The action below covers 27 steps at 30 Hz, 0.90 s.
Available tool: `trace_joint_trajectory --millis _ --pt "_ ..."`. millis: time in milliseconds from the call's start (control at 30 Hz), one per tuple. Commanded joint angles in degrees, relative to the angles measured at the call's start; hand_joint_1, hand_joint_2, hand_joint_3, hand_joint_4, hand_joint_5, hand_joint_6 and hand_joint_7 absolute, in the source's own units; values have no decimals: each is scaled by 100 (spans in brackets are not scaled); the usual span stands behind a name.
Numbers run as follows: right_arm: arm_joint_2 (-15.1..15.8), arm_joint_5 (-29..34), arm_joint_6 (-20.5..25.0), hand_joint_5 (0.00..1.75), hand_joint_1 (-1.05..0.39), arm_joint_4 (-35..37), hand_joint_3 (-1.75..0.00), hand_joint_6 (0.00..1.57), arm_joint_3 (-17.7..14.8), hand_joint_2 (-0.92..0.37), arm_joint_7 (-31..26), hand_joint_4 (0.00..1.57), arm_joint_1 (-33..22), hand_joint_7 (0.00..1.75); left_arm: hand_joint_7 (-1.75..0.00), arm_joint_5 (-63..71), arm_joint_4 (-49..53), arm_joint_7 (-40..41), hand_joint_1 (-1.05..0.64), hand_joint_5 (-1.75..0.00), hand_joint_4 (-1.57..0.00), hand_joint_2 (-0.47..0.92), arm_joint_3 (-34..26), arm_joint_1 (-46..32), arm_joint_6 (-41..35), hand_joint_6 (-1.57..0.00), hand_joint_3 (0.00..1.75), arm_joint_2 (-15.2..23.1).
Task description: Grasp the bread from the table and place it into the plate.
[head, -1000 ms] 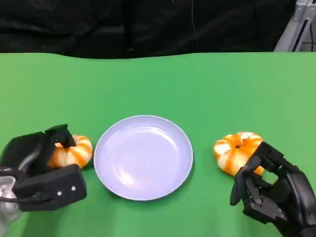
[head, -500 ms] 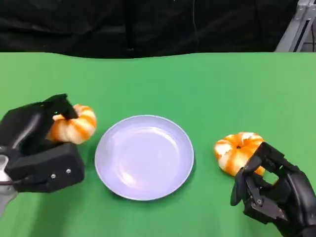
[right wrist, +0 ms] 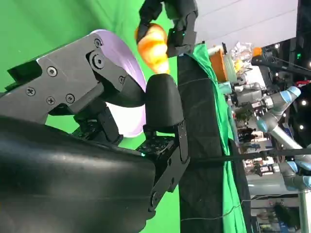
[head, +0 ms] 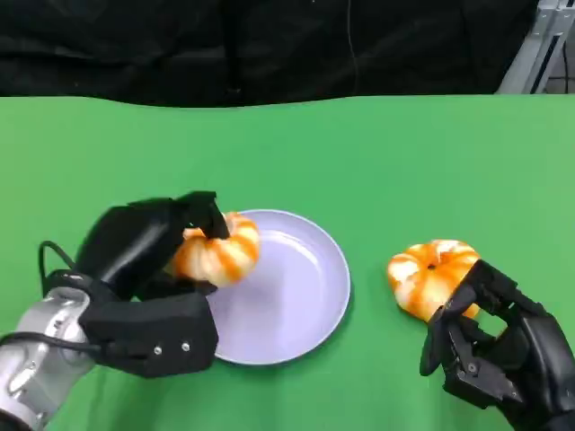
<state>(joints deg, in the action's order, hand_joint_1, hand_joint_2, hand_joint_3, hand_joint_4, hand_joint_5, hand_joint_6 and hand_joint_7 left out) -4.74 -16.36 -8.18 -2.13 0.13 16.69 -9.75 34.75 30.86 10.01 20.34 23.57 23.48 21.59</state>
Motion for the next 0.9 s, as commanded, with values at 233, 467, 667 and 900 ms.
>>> trace_joint_trajectory --millis 233,467,667,900 --pt "57 -27 5 175 -13 -43 -116 65 -45 -55 -42 86 1 168 -160 117 595 -95 -9 -175 -67 83 300 393 270 -64 58 -281" --pt "53 -11 62 175 -14 -109 -115 64 -14 -55 -77 85 -29 168 -119 -57 1190 -252 -9 -153 -69 90 317 556 774 -78 48 -374" --pt "49 7 86 175 -13 -146 -116 64 1 -55 -128 85 -43 168 -4 176 901 -703 -60 -11 -48 92 485 562 661 -65 34 -155" --pt "44 13 -20 175 -13 -89 -117 64 11 -55 -100 85 -35 169 0 431 667 -908 -96 0 -1 92 596 461 399 -25 59 -32"
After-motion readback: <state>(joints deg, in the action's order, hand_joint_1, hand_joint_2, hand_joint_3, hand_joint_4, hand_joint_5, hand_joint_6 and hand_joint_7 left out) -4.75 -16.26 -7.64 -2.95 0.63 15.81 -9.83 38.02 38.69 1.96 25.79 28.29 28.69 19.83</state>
